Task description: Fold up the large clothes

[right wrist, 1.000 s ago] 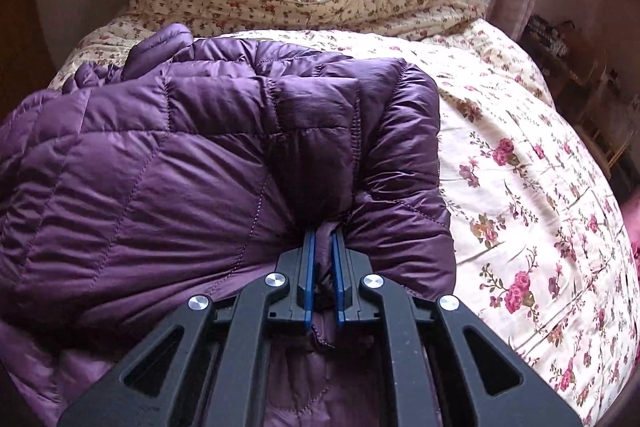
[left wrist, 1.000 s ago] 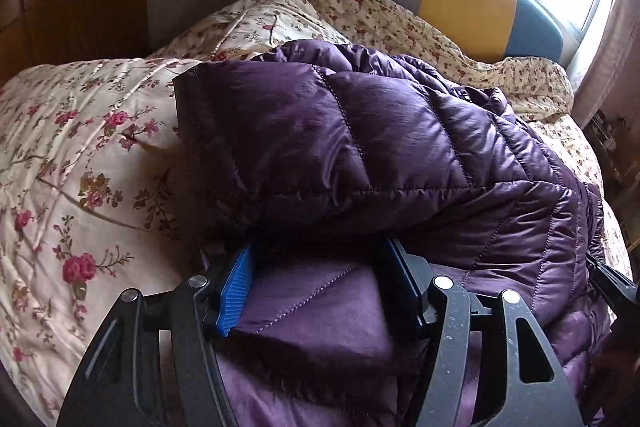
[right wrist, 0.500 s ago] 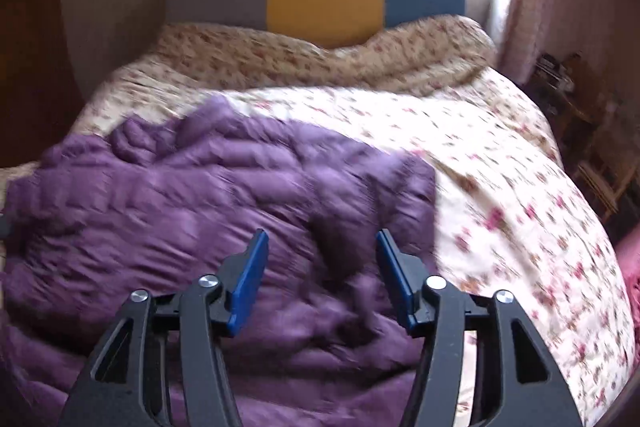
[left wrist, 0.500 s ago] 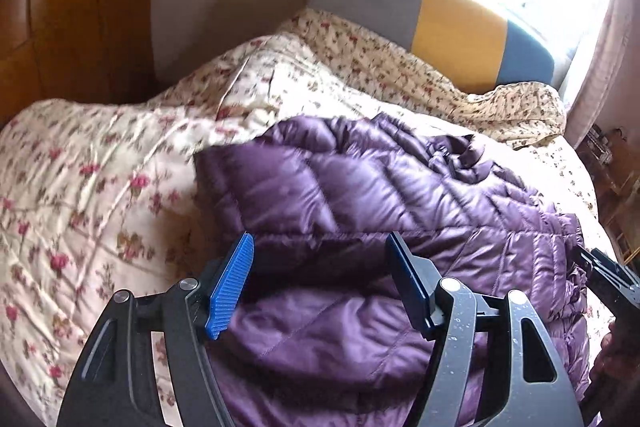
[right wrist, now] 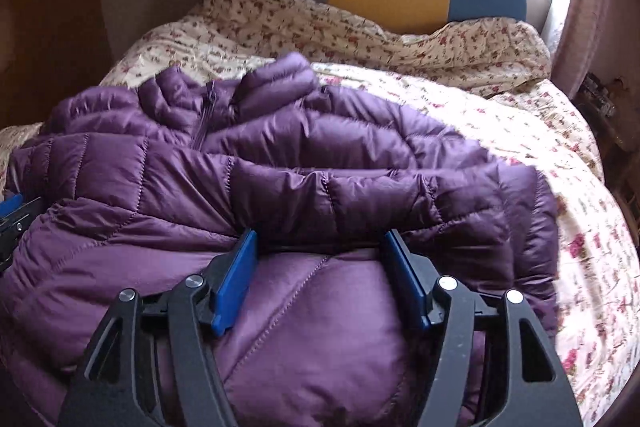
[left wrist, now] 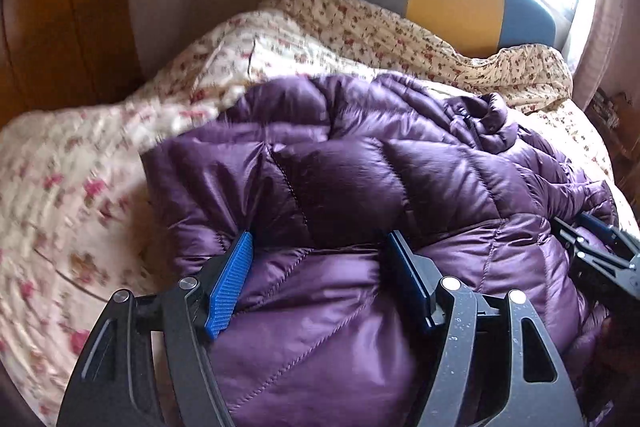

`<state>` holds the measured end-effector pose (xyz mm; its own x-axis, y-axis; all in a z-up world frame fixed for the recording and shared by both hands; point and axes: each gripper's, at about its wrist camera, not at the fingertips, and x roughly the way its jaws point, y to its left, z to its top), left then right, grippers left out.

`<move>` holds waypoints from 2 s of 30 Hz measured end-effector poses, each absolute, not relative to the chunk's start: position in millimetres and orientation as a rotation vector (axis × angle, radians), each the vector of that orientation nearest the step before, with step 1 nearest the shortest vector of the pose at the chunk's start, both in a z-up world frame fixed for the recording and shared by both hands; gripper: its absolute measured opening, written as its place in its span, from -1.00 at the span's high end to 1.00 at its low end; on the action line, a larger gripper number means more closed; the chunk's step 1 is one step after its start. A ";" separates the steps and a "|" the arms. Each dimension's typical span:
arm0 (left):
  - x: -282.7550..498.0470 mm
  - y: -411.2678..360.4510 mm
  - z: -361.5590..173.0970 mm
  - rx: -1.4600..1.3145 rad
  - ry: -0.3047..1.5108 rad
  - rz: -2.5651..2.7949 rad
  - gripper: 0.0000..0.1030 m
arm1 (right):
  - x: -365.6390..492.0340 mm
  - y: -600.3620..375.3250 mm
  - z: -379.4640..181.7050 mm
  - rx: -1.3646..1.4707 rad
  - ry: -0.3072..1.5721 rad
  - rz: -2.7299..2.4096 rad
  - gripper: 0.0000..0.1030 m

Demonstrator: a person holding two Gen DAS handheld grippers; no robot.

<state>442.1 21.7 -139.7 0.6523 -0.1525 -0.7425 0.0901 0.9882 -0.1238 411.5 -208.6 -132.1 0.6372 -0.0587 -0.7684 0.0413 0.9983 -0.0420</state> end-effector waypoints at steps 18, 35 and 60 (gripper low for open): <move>386.8 42.2 -101.9 -0.125 0.852 -0.181 -0.70 | 369.4 -233.4 -83.5 0.027 0.914 0.041 -0.76; 181.2 118.7 -130.5 -0.180 0.941 -0.205 -0.58 | 139.2 -304.1 -115.7 0.070 1.174 0.124 -0.70; 99.9 106.4 -84.9 -0.251 0.809 -0.336 0.74 | 87.4 -264.5 -54.9 -0.058 1.042 0.298 0.84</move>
<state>99.9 106.4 -84.9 0.6424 -0.3861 -0.6620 0.1965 0.9179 -0.3447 87.4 -264.5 -54.9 0.4685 0.2156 -0.8567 -0.2705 0.9582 0.0932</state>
